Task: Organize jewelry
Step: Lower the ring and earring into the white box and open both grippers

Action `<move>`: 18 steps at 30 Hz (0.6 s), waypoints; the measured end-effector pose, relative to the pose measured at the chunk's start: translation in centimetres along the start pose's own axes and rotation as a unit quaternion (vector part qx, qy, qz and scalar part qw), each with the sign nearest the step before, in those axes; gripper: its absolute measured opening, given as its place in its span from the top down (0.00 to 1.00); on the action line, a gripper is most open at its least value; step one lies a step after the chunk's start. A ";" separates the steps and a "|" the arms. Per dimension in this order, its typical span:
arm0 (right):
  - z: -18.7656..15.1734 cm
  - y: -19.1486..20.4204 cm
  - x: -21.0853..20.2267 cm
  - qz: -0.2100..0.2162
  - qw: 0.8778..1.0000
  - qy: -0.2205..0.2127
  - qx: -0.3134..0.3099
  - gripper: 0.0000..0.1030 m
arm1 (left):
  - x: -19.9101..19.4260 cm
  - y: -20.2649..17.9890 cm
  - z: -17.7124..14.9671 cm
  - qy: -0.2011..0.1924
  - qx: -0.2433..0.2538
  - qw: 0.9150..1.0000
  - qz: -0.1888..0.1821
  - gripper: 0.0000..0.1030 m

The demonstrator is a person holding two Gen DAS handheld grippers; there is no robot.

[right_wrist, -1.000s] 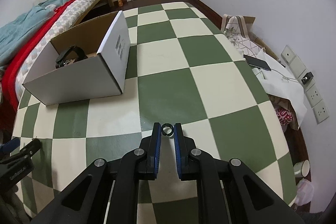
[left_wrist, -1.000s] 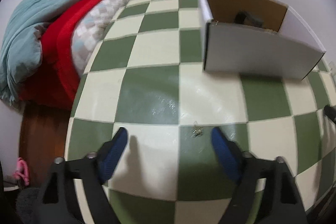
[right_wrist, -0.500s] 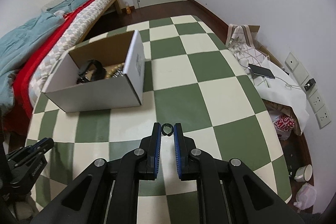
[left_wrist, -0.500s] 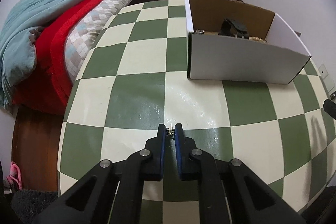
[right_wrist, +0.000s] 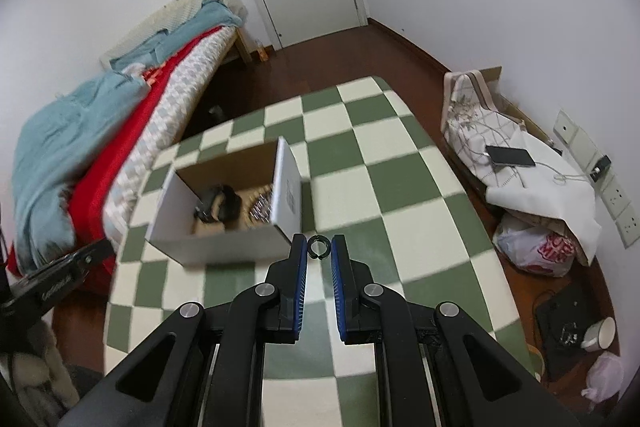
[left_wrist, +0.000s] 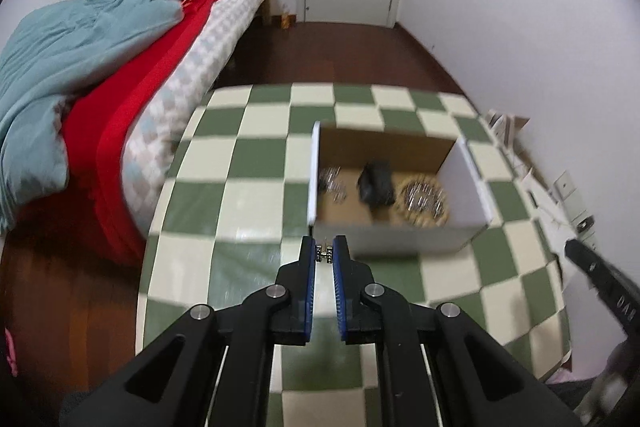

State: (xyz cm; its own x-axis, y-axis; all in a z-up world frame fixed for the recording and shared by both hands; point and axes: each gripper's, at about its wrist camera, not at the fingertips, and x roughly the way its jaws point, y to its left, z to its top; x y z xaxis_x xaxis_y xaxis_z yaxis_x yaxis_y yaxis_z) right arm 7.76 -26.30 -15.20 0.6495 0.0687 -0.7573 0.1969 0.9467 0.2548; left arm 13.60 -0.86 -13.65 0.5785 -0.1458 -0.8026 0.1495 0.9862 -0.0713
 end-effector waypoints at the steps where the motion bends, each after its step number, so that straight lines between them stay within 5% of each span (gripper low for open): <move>1: 0.7 0.3 0.2 0.006 1.000 -0.001 0.000 0.88 | 0.2 -0.1 0.7 0.001 0.002 1.000 -0.004 0.94; 7: 5.3 3.3 3.3 0.054 0.998 0.009 -0.008 0.88 | 3.4 -0.8 5.6 0.024 0.019 0.999 -0.019 0.94; 18: 9.7 6.3 15.3 0.100 0.984 0.144 0.011 0.86 | 10.8 0.4 9.7 0.098 0.001 0.995 -0.016 0.90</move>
State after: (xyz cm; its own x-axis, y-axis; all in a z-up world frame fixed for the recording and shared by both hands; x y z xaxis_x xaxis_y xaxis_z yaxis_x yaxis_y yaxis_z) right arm 26.04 -22.34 -19.32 0.4433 0.3430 -0.8281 0.1038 0.8980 0.4275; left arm 27.70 -2.80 -16.56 0.4065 -0.1593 -0.8996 0.1670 0.9810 -0.0982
